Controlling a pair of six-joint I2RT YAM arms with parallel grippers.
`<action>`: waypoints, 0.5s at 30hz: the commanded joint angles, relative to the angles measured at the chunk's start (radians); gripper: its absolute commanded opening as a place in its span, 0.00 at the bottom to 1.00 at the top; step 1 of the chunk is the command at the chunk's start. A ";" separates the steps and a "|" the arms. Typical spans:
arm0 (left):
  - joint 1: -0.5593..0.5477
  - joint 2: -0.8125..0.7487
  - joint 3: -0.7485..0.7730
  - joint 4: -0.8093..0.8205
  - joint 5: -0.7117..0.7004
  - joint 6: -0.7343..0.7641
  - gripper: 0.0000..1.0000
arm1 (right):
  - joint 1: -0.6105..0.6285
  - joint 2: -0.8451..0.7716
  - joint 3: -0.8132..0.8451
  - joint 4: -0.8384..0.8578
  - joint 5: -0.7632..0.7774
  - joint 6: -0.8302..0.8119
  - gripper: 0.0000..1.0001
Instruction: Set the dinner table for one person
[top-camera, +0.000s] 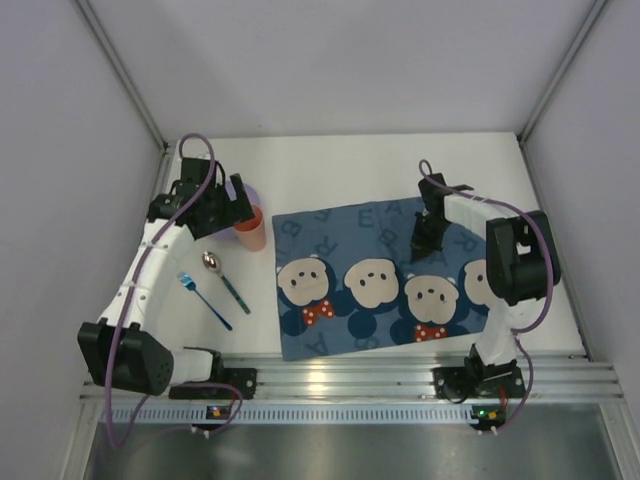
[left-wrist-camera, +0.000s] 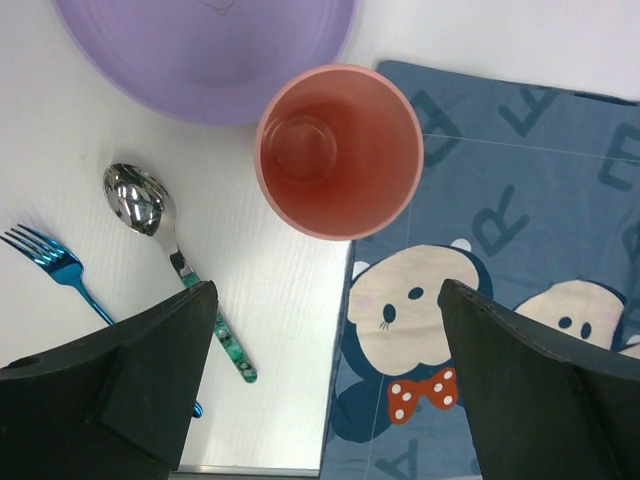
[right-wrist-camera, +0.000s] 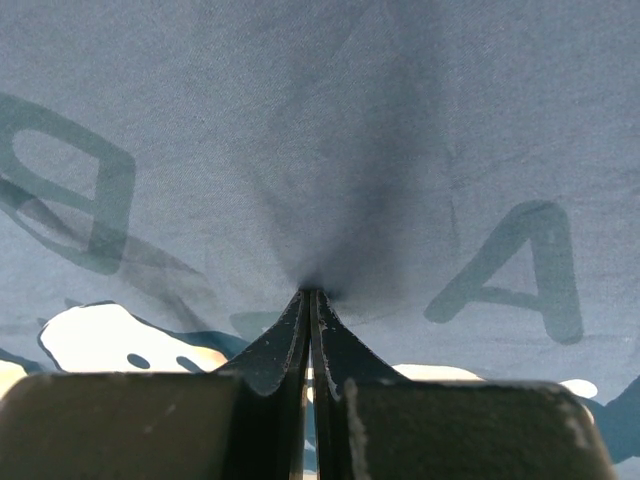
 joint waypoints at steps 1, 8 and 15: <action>-0.004 0.036 0.021 0.038 -0.055 0.015 0.98 | 0.026 -0.025 -0.042 -0.089 0.092 0.038 0.00; -0.003 0.099 0.014 0.044 -0.127 0.013 0.98 | 0.047 -0.147 -0.042 -0.175 0.130 0.096 0.00; -0.003 0.171 0.032 0.069 -0.143 0.024 0.96 | 0.058 -0.262 0.052 -0.282 0.135 0.112 0.00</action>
